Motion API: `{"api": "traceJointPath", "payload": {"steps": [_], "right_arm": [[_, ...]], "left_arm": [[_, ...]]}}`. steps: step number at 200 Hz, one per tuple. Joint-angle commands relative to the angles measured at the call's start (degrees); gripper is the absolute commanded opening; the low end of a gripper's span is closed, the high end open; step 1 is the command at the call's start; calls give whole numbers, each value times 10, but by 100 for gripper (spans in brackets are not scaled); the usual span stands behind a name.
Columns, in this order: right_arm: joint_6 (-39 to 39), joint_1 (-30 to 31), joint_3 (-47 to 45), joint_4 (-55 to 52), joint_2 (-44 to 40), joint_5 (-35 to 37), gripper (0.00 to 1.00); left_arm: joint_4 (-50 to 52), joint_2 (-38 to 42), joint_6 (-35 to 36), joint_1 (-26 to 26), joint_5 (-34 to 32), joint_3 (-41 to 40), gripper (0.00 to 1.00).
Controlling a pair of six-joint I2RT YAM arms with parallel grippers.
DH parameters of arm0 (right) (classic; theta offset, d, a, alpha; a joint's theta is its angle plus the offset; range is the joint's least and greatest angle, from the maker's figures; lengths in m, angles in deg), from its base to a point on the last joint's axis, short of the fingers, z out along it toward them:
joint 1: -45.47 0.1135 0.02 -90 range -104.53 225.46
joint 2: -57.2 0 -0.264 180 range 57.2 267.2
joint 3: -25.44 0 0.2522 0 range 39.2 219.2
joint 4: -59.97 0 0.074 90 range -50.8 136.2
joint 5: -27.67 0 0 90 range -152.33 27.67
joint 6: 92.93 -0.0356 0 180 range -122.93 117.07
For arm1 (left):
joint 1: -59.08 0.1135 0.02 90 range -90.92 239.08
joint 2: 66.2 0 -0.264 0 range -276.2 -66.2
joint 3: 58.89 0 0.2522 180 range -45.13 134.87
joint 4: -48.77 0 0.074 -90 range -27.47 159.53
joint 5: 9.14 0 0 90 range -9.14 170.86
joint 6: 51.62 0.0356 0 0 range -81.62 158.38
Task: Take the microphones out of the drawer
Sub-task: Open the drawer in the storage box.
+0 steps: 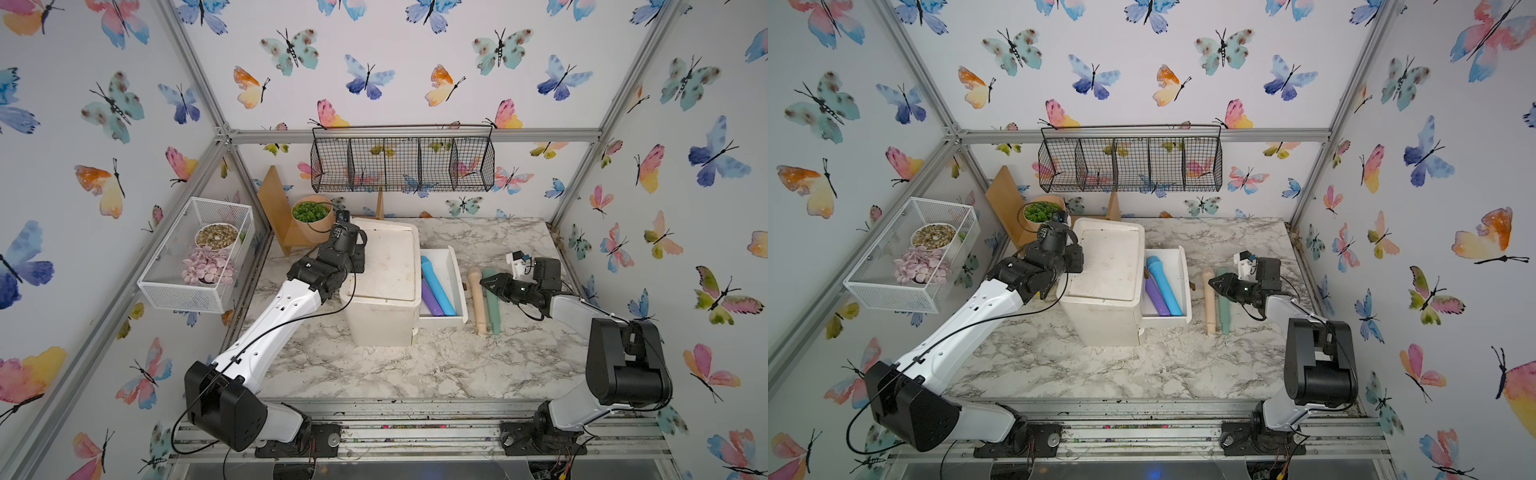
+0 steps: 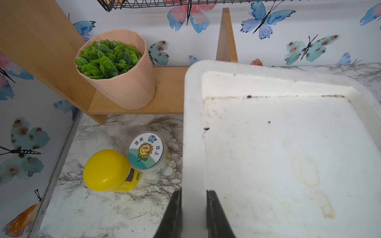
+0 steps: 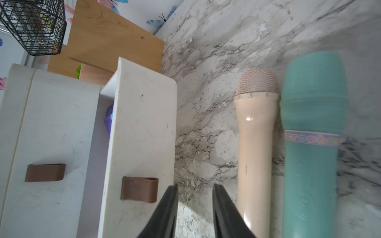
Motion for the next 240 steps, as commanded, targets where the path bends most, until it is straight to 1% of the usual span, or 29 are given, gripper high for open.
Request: {"api": "traceJointPath", "payload": {"steps": [1, 14, 48, 76, 114, 135, 150, 183, 202, 226, 240], "right_arm": [[24, 3, 29, -38, -36, 42, 37], [34, 4, 44, -56, -53, 46, 39], [47, 6, 79, -94, -88, 25, 42], [73, 28, 125, -154, -101, 31, 43], [117, 99, 199, -234, -104, 113, 45], [147, 152, 243, -282, -86, 174, 45], [161, 186, 267, -310, -68, 205, 45], [179, 243, 298, -344, -33, 247, 45], [193, 277, 316, -365, -8, 260, 45], [200, 303, 333, -389, 25, 284, 46], [201, 312, 336, -390, 38, 286, 46]], "left_arm": [[16, -1, 27, 3, -34, -16, 0], [16, 0, 27, 3, -34, -16, 0], [16, 0, 25, 4, -33, -18, 0], [16, -3, 22, 3, -30, -18, 0], [16, -7, 18, 3, -26, -16, 0], [17, -7, 16, 3, -26, -13, 0], [17, -7, 15, 3, -26, -12, 0], [19, -5, 14, 3, -25, -13, 0], [19, -7, 14, 3, -24, -13, 0], [20, -10, 13, 3, -23, -11, 0], [20, -9, 13, 3, -22, -11, 0]]}}
